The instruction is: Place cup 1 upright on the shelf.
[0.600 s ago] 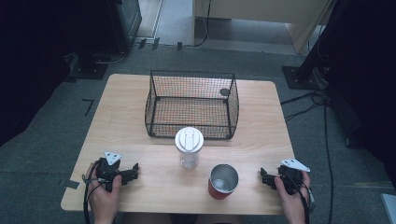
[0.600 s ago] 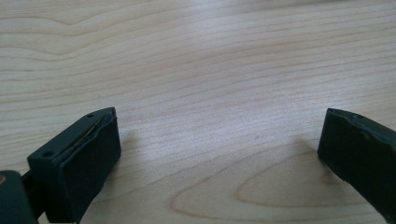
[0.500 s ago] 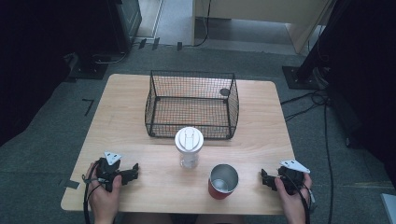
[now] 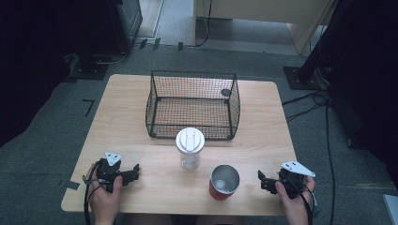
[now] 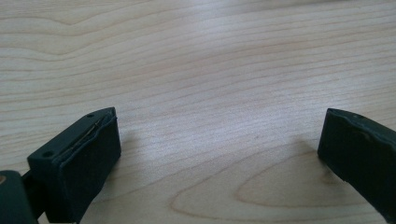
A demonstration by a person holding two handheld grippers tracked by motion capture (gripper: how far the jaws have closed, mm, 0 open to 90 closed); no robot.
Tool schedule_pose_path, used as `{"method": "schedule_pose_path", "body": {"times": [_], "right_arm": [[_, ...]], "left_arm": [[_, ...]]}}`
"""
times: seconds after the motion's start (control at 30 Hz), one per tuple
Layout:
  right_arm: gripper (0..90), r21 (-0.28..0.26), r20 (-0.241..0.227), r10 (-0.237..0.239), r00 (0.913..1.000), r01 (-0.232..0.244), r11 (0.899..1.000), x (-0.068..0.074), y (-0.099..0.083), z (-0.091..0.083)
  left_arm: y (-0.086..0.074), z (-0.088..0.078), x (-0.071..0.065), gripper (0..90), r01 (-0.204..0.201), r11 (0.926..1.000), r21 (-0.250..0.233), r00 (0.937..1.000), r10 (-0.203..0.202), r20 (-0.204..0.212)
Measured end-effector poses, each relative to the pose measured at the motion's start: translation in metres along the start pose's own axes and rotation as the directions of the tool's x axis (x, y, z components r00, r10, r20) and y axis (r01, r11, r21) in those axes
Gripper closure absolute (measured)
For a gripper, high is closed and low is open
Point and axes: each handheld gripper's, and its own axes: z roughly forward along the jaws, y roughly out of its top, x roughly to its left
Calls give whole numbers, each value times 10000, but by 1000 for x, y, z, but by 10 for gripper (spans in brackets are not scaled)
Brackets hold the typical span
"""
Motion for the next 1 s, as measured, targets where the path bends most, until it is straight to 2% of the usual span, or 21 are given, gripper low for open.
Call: {"method": "schedule_pose_path", "body": {"times": [0.07, 0.1, 0.17, 0.43, 0.77, 1.0], "right_arm": [[0, -62, -82, -6, 10000, 5, 10000, 3, 2, -2], [0, -267, -315, -42, 9995, 33, 9996, 7, 6, -8], [0, -430, -496, -18, 9988, -3, 9991, 11, 9, -13], [0, -768, -1124, -166, 9935, 79, 9970, 29, 21, -30], [0, -1023, -1868, -368, 9817, 178, 9946, 51, 31, -47], [0, -1164, -2210, -632, 9732, 380, 9925, 65, 35, -52]], "left_arm": [[0, 0, 0, 0, 12, 10000, -11, 10000, -12, -2], [0, 0, 0, 0, 14, 10000, -13, 10000, -14, -3], [0, 0, 0, 0, 12, 10000, -11, 10000, -12, -2], [0, 0, 0, 0, 13, 10000, -10, 10000, -13, -2], [0, 0, 0, 0, 24, 10000, -19, 10000, -24, 0], [0, 1, 0, 0, 29, 10000, -24, 10000, -29, -11]]}}
